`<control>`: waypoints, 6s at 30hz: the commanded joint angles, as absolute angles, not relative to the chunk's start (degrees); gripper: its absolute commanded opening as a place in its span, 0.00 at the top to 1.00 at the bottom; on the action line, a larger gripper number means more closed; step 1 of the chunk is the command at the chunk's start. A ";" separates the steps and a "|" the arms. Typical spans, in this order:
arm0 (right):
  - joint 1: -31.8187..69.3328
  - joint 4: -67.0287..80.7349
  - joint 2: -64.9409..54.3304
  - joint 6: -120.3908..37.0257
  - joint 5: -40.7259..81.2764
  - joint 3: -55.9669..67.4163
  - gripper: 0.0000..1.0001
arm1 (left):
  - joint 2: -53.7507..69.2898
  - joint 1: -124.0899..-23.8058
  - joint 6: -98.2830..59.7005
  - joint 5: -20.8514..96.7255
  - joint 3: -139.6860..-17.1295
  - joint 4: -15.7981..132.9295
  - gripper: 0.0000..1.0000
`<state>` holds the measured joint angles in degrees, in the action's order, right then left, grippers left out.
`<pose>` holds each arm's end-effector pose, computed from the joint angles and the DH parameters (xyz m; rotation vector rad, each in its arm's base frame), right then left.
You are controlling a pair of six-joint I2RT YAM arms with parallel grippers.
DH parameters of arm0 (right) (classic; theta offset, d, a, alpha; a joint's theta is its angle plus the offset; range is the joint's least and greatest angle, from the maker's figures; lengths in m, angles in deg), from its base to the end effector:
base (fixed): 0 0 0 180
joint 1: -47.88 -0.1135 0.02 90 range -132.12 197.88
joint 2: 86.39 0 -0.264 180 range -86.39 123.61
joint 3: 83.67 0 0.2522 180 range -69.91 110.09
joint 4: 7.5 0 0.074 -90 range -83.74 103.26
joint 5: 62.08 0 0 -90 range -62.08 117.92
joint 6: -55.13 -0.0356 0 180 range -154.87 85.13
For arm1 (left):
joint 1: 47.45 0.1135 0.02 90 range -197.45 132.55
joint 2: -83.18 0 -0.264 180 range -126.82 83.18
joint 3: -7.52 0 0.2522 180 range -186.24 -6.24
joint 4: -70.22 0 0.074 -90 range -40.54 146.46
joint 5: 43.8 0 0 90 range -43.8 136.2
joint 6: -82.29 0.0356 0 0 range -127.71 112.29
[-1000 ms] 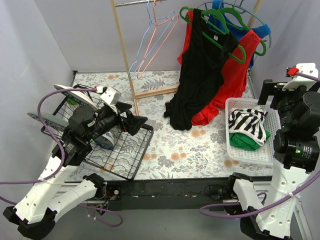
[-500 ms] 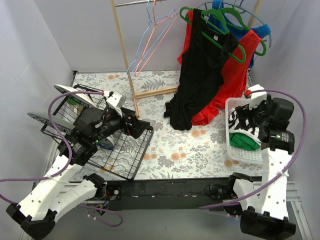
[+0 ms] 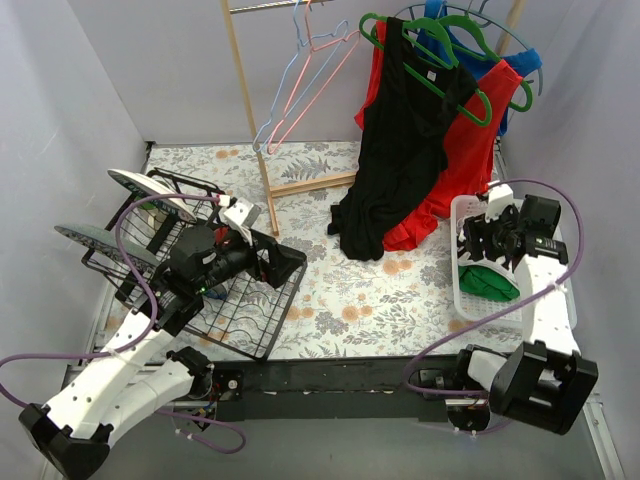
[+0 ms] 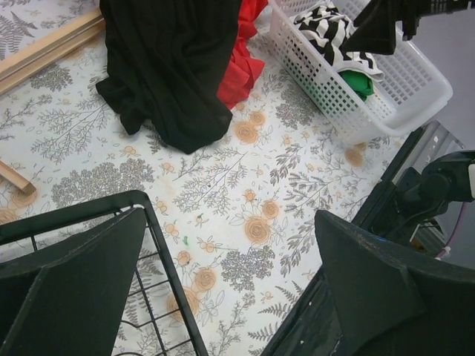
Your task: Place the tank top on the hanger
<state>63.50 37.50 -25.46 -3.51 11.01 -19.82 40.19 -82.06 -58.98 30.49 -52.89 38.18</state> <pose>0.2183 -0.0503 0.2847 -0.4581 2.2218 -0.0924 0.1363 -0.1058 0.3417 -0.0793 2.0214 -1.2619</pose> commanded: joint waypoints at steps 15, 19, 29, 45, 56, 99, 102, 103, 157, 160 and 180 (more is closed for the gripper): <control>63.79 28.76 -10.27 -14.48 0.50 -13.48 0.65 | 43.62 -81.90 -60.44 29.41 -47.46 41.52 0.02; 63.79 29.55 -10.27 -14.92 0.32 -12.87 0.65 | 43.71 -81.90 -60.97 28.97 -47.46 41.61 0.02; 63.79 32.54 -7.20 -15.97 -2.67 -13.04 0.80 | 44.41 -81.90 -62.38 28.53 -47.11 41.78 0.02; 63.88 35.08 -22.82 -17.20 1.11 -5.32 0.99 | 44.15 -81.99 -62.64 28.36 -48.16 41.43 0.02; 63.88 44.50 -18.62 -11.76 -1.09 -0.72 0.52 | 42.66 -81.90 -62.55 27.57 -49.48 42.14 0.02; 63.97 39.93 -26.54 -20.69 -15.80 24.47 0.99 | 43.19 -81.90 -61.86 28.53 -54.84 40.12 0.02; 63.88 36.08 -24.60 -28.24 -25.58 30.00 0.99 | 42.83 -81.90 -61.41 29.06 -55.98 39.33 0.02; 63.88 34.40 -24.16 -30.97 -28.13 30.54 0.99 | 42.83 -81.90 -61.06 29.15 -56.16 39.15 0.02; 45.86 38.77 -21.10 -4.64 -0.12 -16.12 0.32 | -21.76 -114.77 -76.88 63.59 -80.07 38.62 0.31; 45.86 39.74 -17.24 -4.20 -0.65 -16.56 0.39 | -23.17 -114.77 -76.88 66.41 -79.10 39.32 0.42; 39.89 42.64 -11.31 -1.47 4.36 -6.92 0.99 | 3.41 -108.80 -81.80 64.48 -60.04 38.36 1.00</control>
<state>39.79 40.87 -5.09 -3.06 3.82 -15.10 -8.18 -111.70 -80.42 64.57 -63.12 40.36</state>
